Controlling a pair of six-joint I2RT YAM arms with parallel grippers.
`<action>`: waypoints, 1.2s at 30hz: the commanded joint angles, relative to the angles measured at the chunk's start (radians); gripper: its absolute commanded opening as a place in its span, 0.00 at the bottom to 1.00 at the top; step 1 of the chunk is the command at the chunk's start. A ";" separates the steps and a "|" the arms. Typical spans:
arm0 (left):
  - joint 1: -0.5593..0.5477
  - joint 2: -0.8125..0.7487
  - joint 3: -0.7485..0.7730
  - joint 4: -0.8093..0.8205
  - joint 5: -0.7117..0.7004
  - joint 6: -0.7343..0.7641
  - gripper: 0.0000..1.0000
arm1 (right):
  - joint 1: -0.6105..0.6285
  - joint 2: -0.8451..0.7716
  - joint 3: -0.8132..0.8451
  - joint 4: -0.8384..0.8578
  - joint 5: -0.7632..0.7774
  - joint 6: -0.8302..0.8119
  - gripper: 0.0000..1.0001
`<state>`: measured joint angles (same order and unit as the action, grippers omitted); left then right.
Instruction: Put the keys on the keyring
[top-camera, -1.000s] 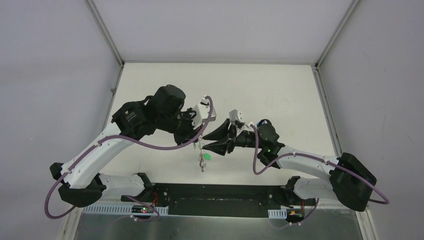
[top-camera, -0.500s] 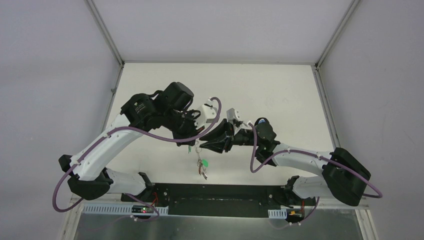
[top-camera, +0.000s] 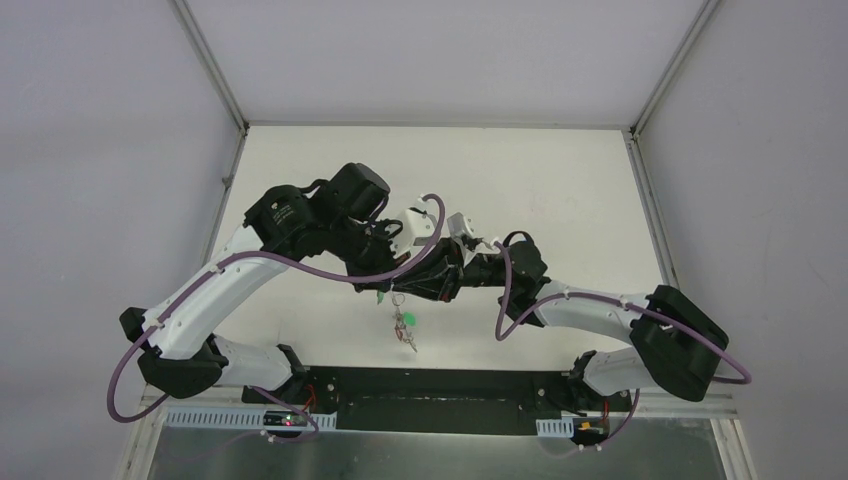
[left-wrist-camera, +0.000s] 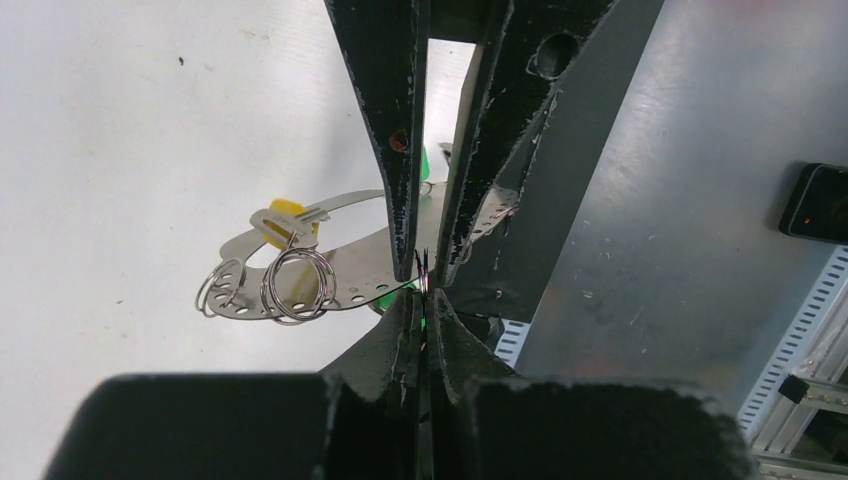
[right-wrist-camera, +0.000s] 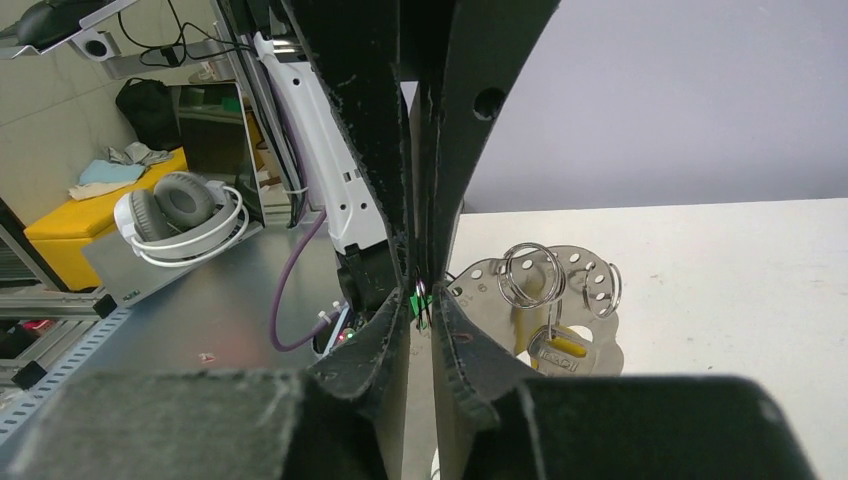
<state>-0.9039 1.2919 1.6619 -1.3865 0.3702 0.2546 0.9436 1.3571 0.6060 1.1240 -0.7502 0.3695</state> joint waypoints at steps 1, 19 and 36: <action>-0.005 -0.019 0.018 0.036 0.025 0.004 0.00 | 0.007 0.007 0.040 0.076 -0.032 0.024 0.14; -0.005 -0.118 -0.064 0.168 -0.008 -0.040 0.26 | 0.010 0.002 0.027 0.081 -0.027 0.023 0.00; -0.005 -0.609 -0.565 0.708 -0.054 -0.190 0.46 | 0.010 -0.035 -0.004 0.056 0.011 0.011 0.00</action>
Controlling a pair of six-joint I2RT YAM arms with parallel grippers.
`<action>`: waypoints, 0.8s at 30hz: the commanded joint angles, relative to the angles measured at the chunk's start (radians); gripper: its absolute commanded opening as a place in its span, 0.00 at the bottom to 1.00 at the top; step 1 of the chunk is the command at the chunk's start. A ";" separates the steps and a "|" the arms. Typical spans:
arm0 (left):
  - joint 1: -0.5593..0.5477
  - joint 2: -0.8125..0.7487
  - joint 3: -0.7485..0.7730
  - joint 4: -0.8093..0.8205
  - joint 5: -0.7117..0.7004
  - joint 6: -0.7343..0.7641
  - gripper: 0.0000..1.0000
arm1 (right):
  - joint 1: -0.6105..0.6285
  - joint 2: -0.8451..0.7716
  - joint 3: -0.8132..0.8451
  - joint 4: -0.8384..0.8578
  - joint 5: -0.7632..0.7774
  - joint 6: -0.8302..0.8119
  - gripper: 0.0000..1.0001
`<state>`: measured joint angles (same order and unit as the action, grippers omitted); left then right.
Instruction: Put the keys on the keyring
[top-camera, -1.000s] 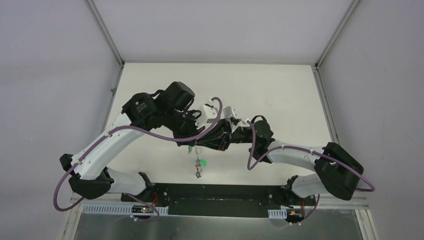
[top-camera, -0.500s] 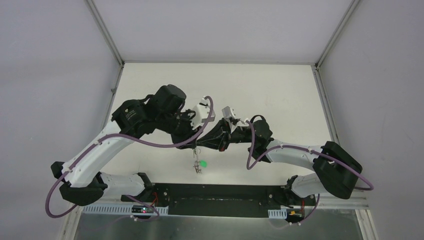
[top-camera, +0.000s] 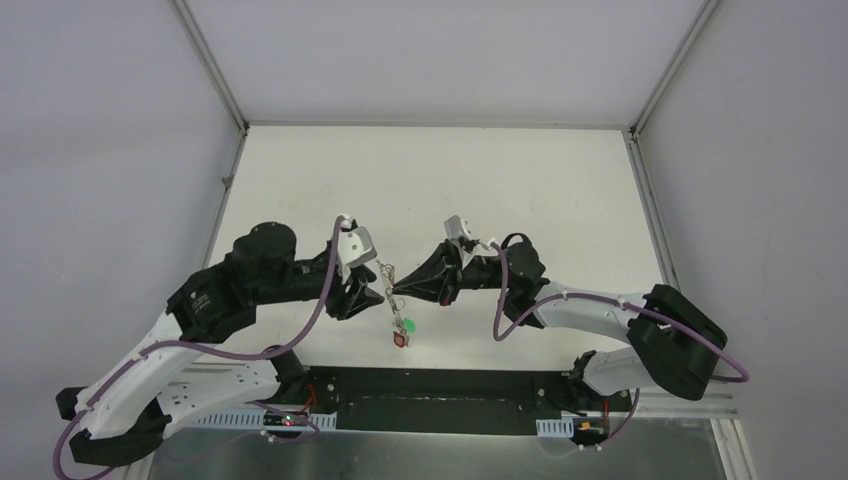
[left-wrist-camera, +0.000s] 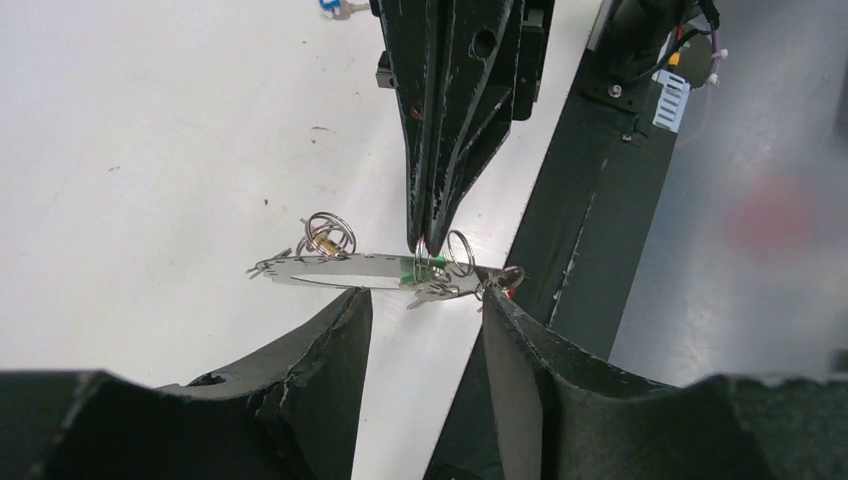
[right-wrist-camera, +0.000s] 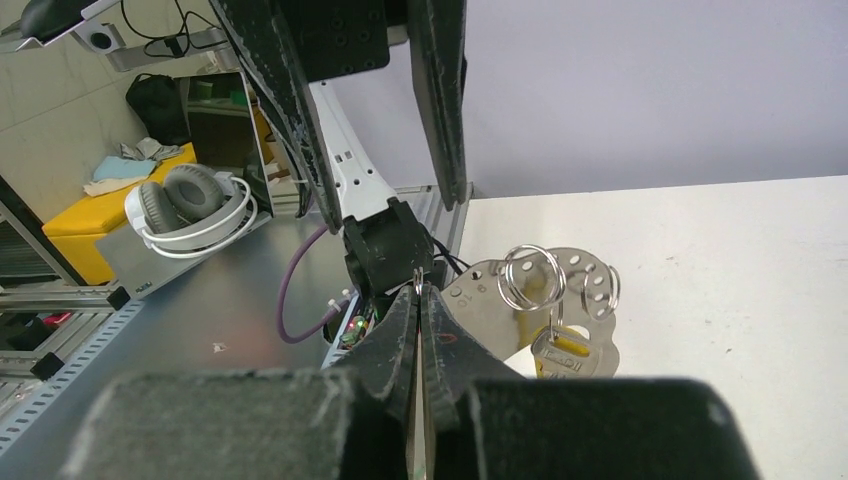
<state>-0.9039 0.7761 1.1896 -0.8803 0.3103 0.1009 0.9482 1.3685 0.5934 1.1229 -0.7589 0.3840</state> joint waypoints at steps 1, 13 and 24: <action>-0.004 -0.116 -0.126 0.236 0.010 -0.049 0.46 | 0.005 -0.046 0.009 0.056 0.020 -0.003 0.00; -0.005 -0.157 -0.325 0.432 0.014 -0.081 0.33 | 0.005 -0.054 0.003 0.050 0.024 0.001 0.00; -0.003 -0.149 -0.332 0.458 0.021 -0.081 0.00 | 0.005 -0.057 -0.005 0.048 0.038 -0.001 0.00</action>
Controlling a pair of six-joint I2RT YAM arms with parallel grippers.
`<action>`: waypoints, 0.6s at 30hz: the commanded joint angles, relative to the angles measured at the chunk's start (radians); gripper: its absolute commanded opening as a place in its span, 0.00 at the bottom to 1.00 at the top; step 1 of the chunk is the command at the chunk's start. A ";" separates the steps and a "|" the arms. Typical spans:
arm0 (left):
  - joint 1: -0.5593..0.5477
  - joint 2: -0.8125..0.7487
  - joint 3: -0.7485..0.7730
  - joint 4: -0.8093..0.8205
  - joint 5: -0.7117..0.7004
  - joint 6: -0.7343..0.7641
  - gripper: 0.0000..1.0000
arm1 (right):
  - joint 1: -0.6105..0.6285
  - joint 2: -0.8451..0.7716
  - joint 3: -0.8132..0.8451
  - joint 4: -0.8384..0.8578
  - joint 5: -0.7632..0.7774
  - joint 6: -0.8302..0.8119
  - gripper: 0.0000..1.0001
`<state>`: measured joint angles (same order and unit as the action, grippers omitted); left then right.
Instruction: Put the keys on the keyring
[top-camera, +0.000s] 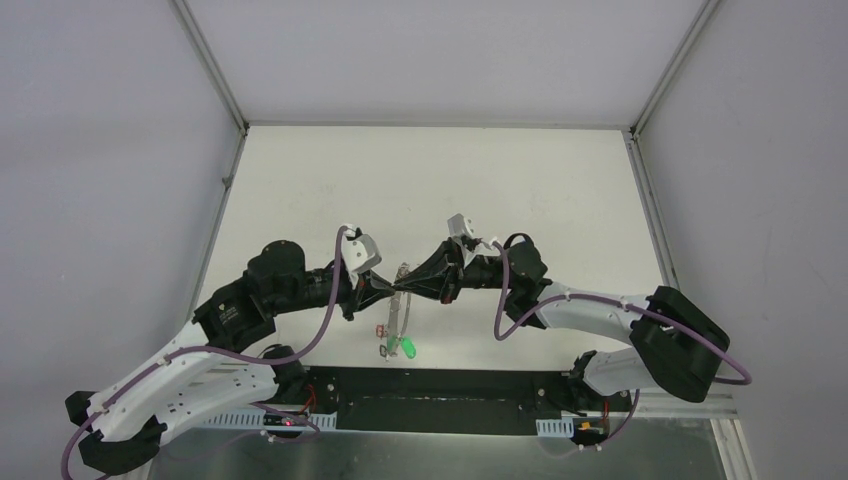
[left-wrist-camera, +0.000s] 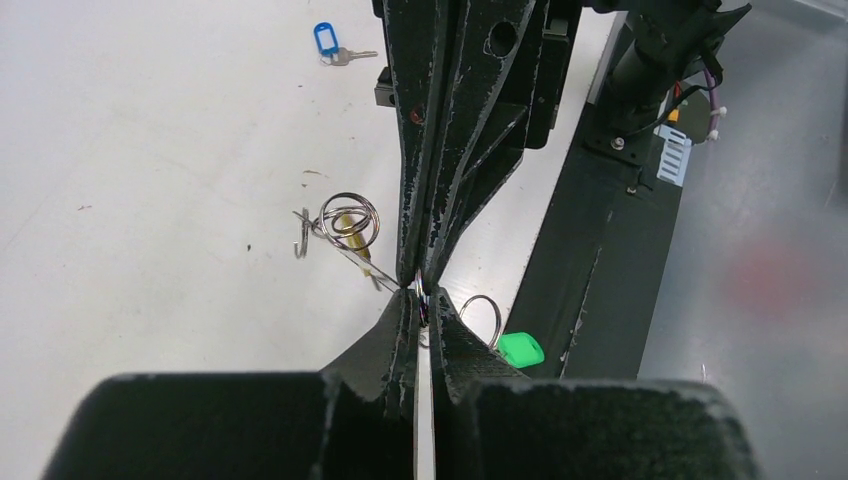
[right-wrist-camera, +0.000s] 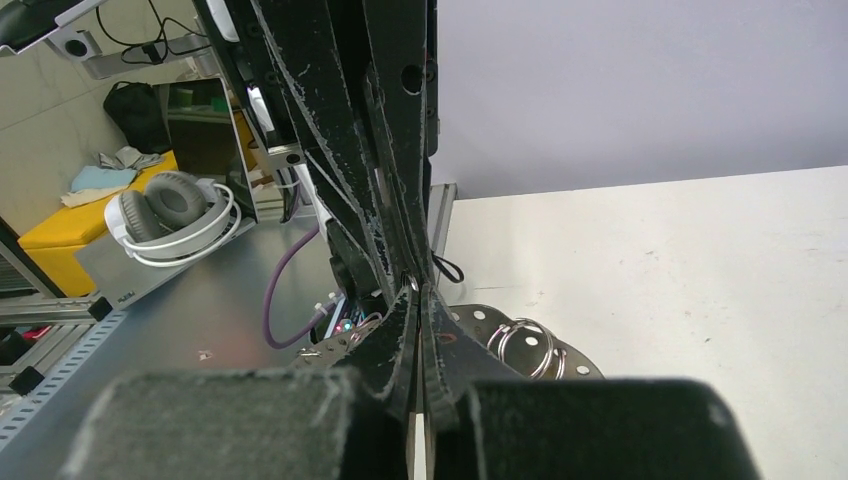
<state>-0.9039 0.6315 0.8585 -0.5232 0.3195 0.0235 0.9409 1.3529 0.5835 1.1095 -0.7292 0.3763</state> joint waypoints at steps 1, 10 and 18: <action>-0.004 -0.007 -0.001 0.100 0.010 -0.005 0.00 | 0.012 -0.041 0.003 0.060 0.012 0.006 0.00; -0.004 0.007 -0.004 0.101 -0.022 -0.021 0.00 | 0.011 -0.082 -0.018 0.015 0.077 -0.021 0.51; -0.005 0.097 -0.014 0.141 -0.047 -0.059 0.00 | 0.008 -0.247 -0.056 -0.232 0.152 -0.082 0.73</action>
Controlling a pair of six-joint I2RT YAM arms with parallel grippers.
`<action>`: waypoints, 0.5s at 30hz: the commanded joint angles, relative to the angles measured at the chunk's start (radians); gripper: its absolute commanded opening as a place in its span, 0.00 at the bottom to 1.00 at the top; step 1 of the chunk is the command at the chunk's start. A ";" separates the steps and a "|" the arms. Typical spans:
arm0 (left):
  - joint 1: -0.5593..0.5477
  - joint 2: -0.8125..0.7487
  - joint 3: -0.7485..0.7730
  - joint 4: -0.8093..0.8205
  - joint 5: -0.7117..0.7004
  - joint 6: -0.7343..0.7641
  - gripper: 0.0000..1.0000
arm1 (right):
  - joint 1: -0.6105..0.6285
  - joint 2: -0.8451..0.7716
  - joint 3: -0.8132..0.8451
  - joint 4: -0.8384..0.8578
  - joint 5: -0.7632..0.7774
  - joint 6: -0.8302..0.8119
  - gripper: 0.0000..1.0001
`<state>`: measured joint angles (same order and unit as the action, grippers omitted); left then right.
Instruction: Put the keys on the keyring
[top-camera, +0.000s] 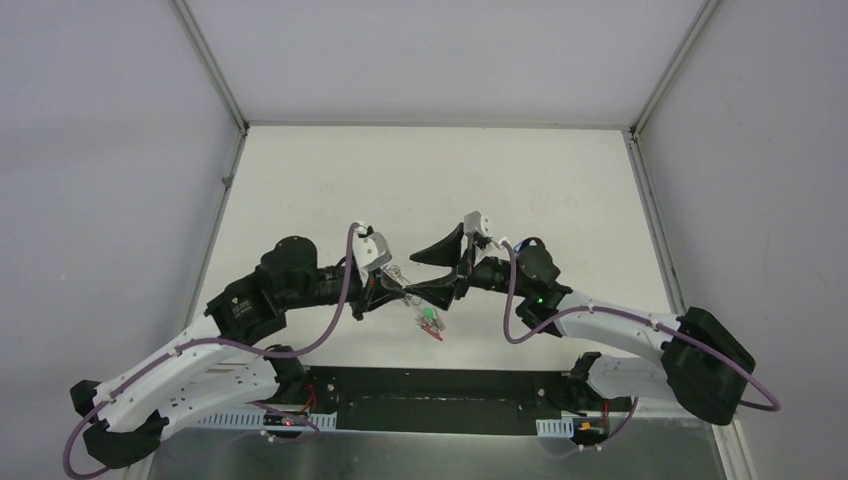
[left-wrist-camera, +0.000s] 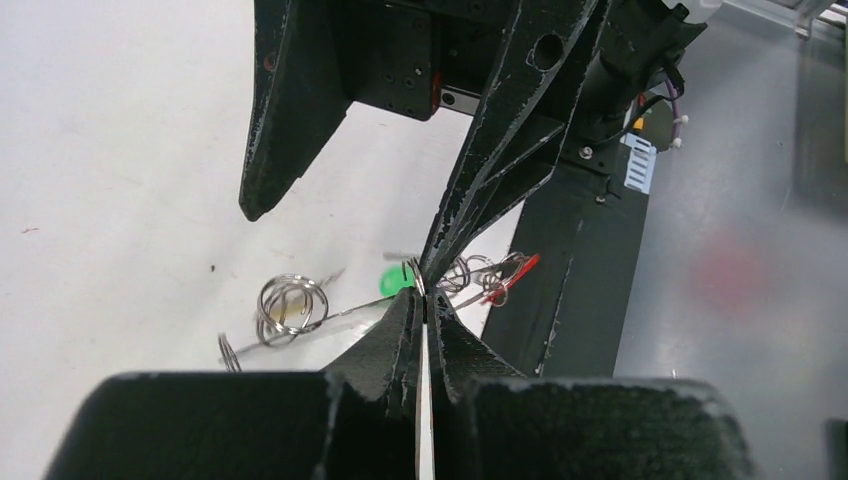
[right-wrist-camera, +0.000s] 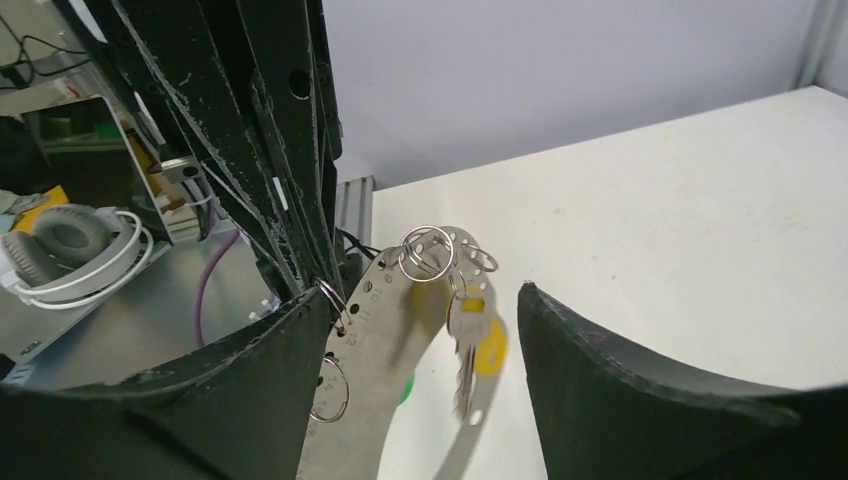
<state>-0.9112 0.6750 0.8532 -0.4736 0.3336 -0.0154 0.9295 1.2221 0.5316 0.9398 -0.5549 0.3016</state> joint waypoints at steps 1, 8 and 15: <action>0.003 0.065 -0.011 0.107 -0.064 -0.020 0.00 | 0.019 -0.136 -0.012 -0.091 -0.022 -0.007 0.73; 0.004 0.142 -0.046 0.240 -0.090 -0.022 0.00 | 0.011 -0.351 -0.087 -0.308 0.145 -0.102 0.87; 0.004 0.246 -0.090 0.421 -0.076 -0.044 0.00 | 0.008 -0.550 -0.110 -0.526 0.216 -0.165 0.90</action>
<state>-0.9085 0.8864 0.7723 -0.2501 0.2775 -0.0433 0.9360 0.7517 0.4263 0.5419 -0.3801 0.1867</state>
